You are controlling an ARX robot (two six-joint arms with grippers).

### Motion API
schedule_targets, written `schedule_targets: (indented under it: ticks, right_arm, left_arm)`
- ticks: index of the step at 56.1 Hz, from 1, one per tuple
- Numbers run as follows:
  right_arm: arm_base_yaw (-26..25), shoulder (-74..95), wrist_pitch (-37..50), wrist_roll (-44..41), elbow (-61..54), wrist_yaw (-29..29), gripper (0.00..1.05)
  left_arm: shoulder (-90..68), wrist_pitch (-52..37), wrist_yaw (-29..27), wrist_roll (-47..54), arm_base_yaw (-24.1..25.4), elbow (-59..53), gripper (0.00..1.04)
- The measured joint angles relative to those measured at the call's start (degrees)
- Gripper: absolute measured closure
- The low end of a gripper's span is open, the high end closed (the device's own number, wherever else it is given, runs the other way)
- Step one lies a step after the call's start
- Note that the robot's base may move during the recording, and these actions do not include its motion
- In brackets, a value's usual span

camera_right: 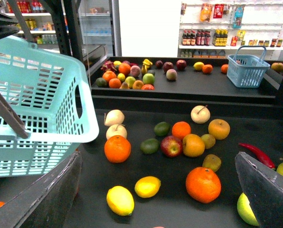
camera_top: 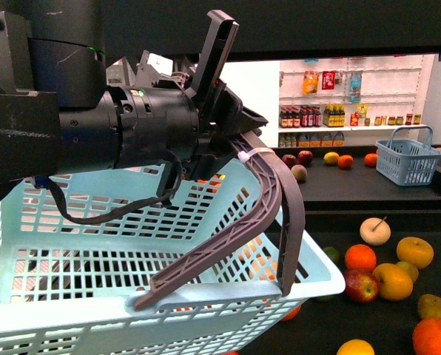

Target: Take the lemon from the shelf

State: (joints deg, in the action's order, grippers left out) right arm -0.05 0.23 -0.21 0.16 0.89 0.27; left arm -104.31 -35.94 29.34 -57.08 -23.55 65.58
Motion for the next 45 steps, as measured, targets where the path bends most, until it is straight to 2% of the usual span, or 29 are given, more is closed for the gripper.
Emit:
schedule_targets:
  ticks: [1,4,6,11,16,24,32,40,45]
  right_arm:
    - [0.3,0.4,-0.6,0.3,0.1,0.8,0.07]
    - [2.9,7.5,-9.8,5.2,4.0,11.0,0.07]
    - [2.2,17.3,-10.2,8.6,5.6,13.4,0.07]
    - [-0.9,40.2,1.4,13.0,7.3,9.2,0.07]
    - [-1.9,57.5,11.0,15.6,11.2,6.3,0.07]
    - [-1.6,86.2,23.2,18.5,20.9,5.3,0.07]
    - [-1.6,108.1,23.6,21.9,29.9,3.8,0.07]
    - [-2.2,119.5,20.3,27.1,39.5,3.7,0.07]
    - [-2.5,126.9,17.8,33.3,48.4,3.6,0.07]
  left_arm:
    - [0.0,0.0,0.0,0.0,0.0,0.0,0.95]
    - [0.0,0.0,-0.2,0.0,0.0,0.1,0.95]
    - [0.0,0.1,-0.6,0.0,0.0,0.1,0.95]
    - [-0.1,0.1,-0.7,0.0,0.0,0.1,0.95]
    - [-0.1,0.1,-0.7,0.0,0.0,0.1,0.95]
    - [-0.1,0.1,-0.5,-0.1,0.0,0.1,0.95]
    - [-0.1,0.1,-0.6,-0.1,0.0,0.2,0.95]
    - [-0.1,0.1,-0.6,0.0,0.0,0.2,0.95]
    - [-0.1,0.1,-0.7,-0.1,0.0,0.2,0.95]
